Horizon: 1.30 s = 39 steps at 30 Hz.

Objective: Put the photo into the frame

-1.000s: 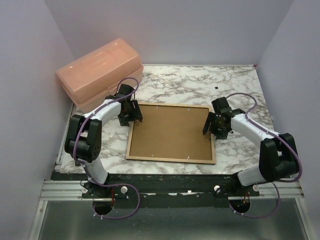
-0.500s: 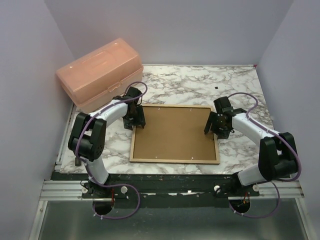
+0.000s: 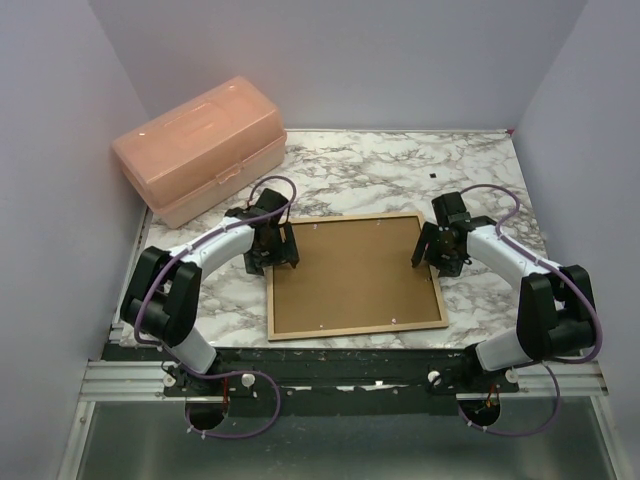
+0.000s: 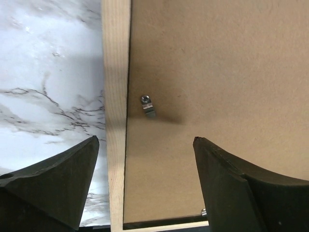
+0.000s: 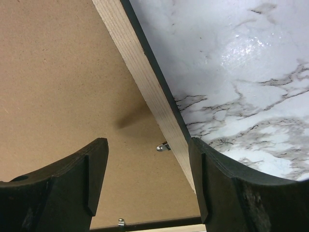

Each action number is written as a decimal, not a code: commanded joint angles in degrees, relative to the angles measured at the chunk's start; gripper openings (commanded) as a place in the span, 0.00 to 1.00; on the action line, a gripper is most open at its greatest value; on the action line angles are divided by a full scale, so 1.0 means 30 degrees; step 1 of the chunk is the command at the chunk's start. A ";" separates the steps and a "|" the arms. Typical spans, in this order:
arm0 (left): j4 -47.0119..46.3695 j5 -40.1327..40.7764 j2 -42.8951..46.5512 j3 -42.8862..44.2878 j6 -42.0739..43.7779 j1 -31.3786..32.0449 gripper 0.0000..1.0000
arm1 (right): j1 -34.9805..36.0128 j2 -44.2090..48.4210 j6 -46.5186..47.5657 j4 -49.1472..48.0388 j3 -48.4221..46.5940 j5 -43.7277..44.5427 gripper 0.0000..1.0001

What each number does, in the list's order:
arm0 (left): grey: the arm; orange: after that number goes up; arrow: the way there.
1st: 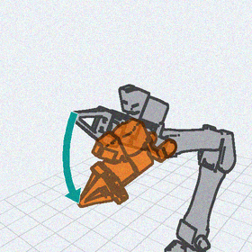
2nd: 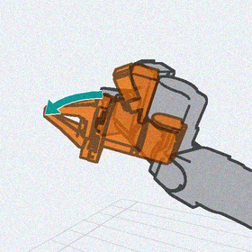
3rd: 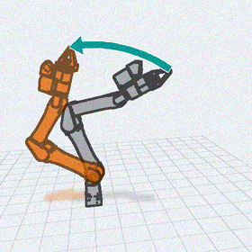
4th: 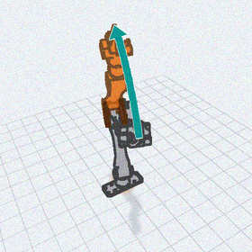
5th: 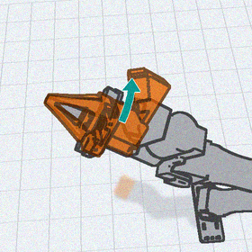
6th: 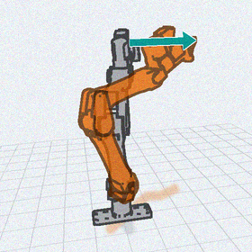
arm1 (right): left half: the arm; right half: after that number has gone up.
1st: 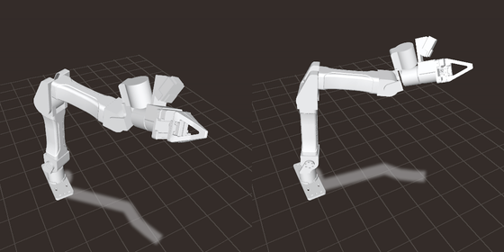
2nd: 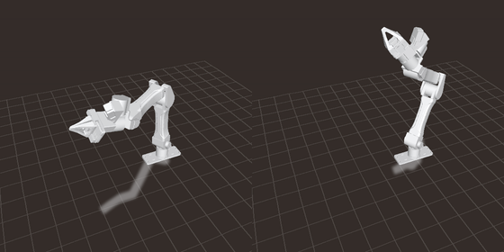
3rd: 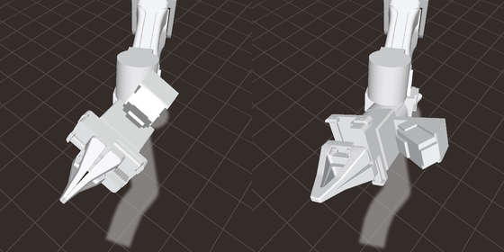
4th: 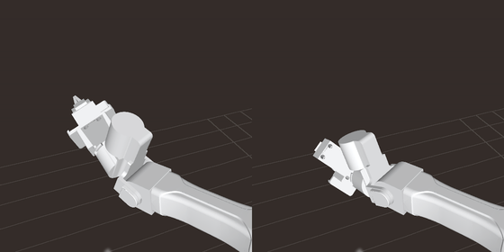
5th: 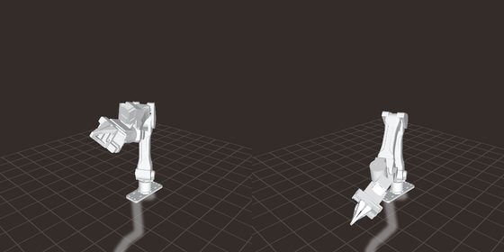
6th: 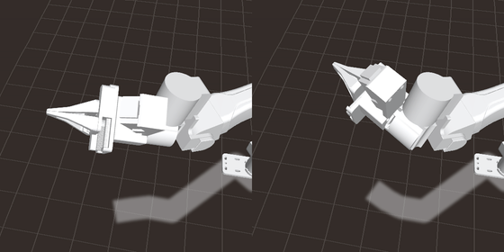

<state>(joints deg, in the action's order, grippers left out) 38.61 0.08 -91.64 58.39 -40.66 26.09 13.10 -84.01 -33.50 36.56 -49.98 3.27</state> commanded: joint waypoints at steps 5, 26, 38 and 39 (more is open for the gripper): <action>-0.1061 0.1497 -0.1102 0.0856 -0.0950 -0.0959 0.78 | -0.0099 0.0013 0.0164 -0.0256 0.0215 -0.0766 0.73; -0.1679 0.0602 -0.2458 0.0290 0.0202 -0.0961 0.00 | -0.0109 -0.0241 0.0174 -0.0342 0.0159 -0.0943 0.73; -0.0863 0.0422 0.0515 0.0723 -0.0052 -0.0961 0.47 | -0.0093 -0.0064 0.0208 -0.0341 0.0191 -0.1617 0.73; -0.0924 0.0364 0.0697 0.0660 -0.0093 -0.0961 0.47 | -0.0092 -0.0035 0.0208 -0.0347 0.0211 -0.1617 0.73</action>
<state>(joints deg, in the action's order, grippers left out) 36.10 2.81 -94.28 60.51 -39.38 22.90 12.62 -84.14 -32.47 36.47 -49.87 2.31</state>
